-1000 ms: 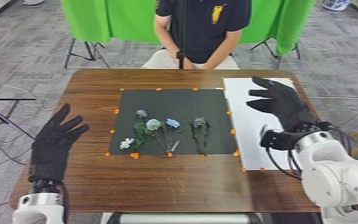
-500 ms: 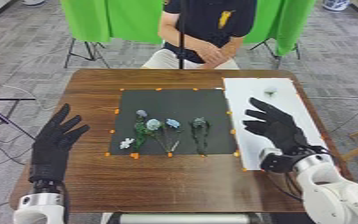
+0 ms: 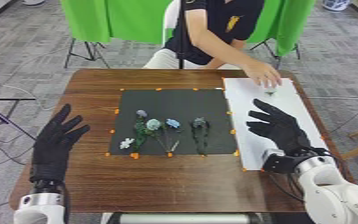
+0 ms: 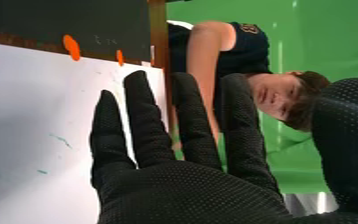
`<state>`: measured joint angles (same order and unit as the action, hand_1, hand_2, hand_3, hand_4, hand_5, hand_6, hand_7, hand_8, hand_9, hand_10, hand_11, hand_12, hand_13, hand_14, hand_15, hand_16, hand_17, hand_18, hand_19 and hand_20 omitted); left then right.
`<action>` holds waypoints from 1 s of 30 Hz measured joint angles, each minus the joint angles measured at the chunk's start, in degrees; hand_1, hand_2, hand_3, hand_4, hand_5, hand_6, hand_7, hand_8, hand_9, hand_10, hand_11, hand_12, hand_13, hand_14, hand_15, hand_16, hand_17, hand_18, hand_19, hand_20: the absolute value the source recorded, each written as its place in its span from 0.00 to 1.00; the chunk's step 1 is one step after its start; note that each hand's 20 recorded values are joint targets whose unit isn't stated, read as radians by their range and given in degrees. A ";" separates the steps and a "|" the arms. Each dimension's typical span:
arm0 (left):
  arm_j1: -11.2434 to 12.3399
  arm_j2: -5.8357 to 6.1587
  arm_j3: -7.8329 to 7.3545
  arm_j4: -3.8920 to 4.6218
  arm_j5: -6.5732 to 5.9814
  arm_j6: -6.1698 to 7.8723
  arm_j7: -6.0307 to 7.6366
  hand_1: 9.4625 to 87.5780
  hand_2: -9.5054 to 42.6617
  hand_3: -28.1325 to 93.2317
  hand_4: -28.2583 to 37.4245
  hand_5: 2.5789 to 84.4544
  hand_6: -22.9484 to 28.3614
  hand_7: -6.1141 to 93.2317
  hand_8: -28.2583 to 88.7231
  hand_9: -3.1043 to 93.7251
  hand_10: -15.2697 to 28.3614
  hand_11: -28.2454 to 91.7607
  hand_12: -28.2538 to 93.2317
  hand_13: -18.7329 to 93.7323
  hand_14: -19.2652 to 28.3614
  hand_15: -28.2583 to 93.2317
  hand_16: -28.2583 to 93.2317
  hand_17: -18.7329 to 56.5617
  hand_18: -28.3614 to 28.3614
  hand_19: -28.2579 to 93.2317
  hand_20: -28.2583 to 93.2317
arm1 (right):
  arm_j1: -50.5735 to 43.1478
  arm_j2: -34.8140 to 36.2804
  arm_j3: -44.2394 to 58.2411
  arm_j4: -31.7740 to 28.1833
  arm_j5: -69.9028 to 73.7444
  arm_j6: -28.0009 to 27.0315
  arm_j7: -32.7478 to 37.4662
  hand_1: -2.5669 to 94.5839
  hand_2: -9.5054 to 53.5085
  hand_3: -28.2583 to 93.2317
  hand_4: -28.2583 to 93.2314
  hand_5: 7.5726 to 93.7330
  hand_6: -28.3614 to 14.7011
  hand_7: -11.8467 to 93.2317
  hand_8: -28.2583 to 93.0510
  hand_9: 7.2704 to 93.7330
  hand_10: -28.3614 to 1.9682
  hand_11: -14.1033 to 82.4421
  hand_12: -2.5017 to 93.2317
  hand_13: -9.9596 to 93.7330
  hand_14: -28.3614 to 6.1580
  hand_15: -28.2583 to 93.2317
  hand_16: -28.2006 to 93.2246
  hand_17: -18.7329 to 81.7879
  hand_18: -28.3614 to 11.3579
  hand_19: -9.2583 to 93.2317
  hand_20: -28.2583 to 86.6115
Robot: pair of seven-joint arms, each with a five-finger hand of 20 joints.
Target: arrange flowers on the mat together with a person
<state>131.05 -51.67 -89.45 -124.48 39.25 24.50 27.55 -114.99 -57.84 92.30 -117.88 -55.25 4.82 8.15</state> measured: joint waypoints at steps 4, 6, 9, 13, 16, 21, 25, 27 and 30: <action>0.03 -0.26 -0.10 0.00 0.24 -0.17 -0.42 0.11 0.31 0.86 0.00 0.39 0.50 0.18 0.16 0.41 0.72 0.39 0.31 0.41 0.94 0.60 0.18 0.12 0.90 0.60 0.36 | -0.16 0.00 0.22 0.01 0.09 0.21 -0.10 0.19 0.23 0.88 0.00 0.35 0.76 0.24 0.13 0.39 0.54 0.21 0.18 0.39 0.29 0.37 0.40 0.19 0.16 0.53 0.39; 0.04 -0.39 -0.20 0.00 0.39 -0.25 -0.66 0.11 0.31 0.86 0.00 0.39 0.50 0.18 0.16 0.41 0.72 0.40 0.31 0.41 0.94 0.60 0.18 0.12 0.90 0.60 0.36 | -0.26 0.00 0.23 0.01 0.10 0.26 -0.12 0.19 0.23 0.88 0.00 0.35 0.76 0.24 0.13 0.39 0.54 0.21 0.18 0.39 0.29 0.38 0.40 0.19 0.16 0.53 0.39; 0.05 -0.52 -0.28 -0.03 0.45 -0.30 -0.87 0.11 0.31 0.86 0.00 0.39 0.50 0.18 0.16 0.41 0.72 0.40 0.31 0.41 0.94 0.60 0.18 0.12 0.90 0.60 0.36 | -0.37 -0.03 0.23 0.01 0.11 0.26 -0.14 0.19 0.23 0.88 0.00 0.35 0.76 0.24 0.13 0.39 0.54 0.21 0.18 0.39 0.30 0.38 0.40 0.19 0.16 0.53 0.39; 0.05 -0.63 -0.29 -0.03 0.52 -0.37 -0.96 0.11 0.31 0.86 0.00 0.39 0.51 0.18 0.16 0.41 0.73 0.40 0.31 0.41 0.94 0.61 0.18 0.12 0.90 0.61 0.36 | -0.41 -0.03 0.20 0.01 0.34 0.29 -0.20 0.19 0.23 0.89 0.00 0.35 0.76 0.24 0.13 0.39 0.54 0.21 0.18 0.40 0.29 0.38 0.40 0.19 0.16 0.53 0.39; 0.05 -0.65 -0.30 -0.03 0.52 -0.39 -0.97 0.11 0.31 0.86 0.00 0.39 0.51 0.18 0.16 0.41 0.73 0.41 0.31 0.41 0.94 0.61 0.18 0.12 0.90 0.61 0.36 | -0.41 -0.03 0.14 0.01 0.40 0.29 -0.34 0.19 0.23 0.89 0.00 0.36 0.76 0.24 0.13 0.39 0.54 0.21 0.18 0.40 0.29 0.38 0.40 0.19 0.16 0.54 0.39; 0.05 -0.65 -0.31 -0.03 0.50 -0.41 -0.94 0.11 0.31 0.86 0.00 0.39 0.51 0.18 0.16 0.42 0.74 0.41 0.32 0.41 0.94 0.61 0.18 0.13 0.91 0.61 0.36 | -0.40 -0.07 -0.04 0.01 0.47 0.23 -0.65 0.19 0.23 0.89 0.00 0.36 0.76 0.24 0.13 0.40 0.54 0.21 0.18 0.41 0.30 0.39 0.40 0.19 0.16 0.54 0.40; -0.10 -0.53 -0.05 0.18 -0.02 -0.41 0.29 0.07 0.31 0.86 0.00 0.39 0.51 0.18 0.16 0.42 0.74 0.41 0.31 0.42 0.94 0.61 0.18 0.13 0.91 0.62 0.37 | -0.32 -0.14 -0.51 0.06 0.43 0.22 -1.14 0.19 0.23 0.89 0.00 0.36 0.76 0.24 0.13 0.40 0.54 0.21 0.18 0.41 0.30 0.39 0.40 0.19 0.16 0.54 0.40; -0.28 -0.37 0.30 0.47 -0.64 -0.61 1.77 0.05 0.33 0.85 0.00 0.41 0.51 0.18 0.16 0.43 0.73 0.41 0.31 0.42 0.95 0.61 0.18 0.13 0.91 0.62 0.37 | -0.23 -0.23 -0.78 0.12 0.43 0.23 -1.31 0.19 0.23 0.89 0.00 0.36 0.76 0.25 0.13 0.40 0.54 0.21 0.18 0.41 0.30 0.39 0.40 0.19 0.16 0.54 0.40; -0.45 -0.28 0.43 0.78 -1.20 -1.18 2.98 0.04 0.35 0.82 0.00 0.42 0.51 0.16 0.16 0.45 0.72 0.39 0.31 0.43 0.95 0.60 0.18 0.13 0.92 0.61 0.37 | -0.03 -0.40 -1.08 0.19 0.40 0.23 -1.38 0.19 0.23 0.89 0.00 0.36 0.76 0.24 0.13 0.40 0.53 0.21 0.18 0.41 0.30 0.40 0.40 0.19 0.16 0.54 0.40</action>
<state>130.60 -51.95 -89.02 -123.69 38.05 23.32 30.53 -115.02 -58.24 91.22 -117.69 -54.85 5.05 6.77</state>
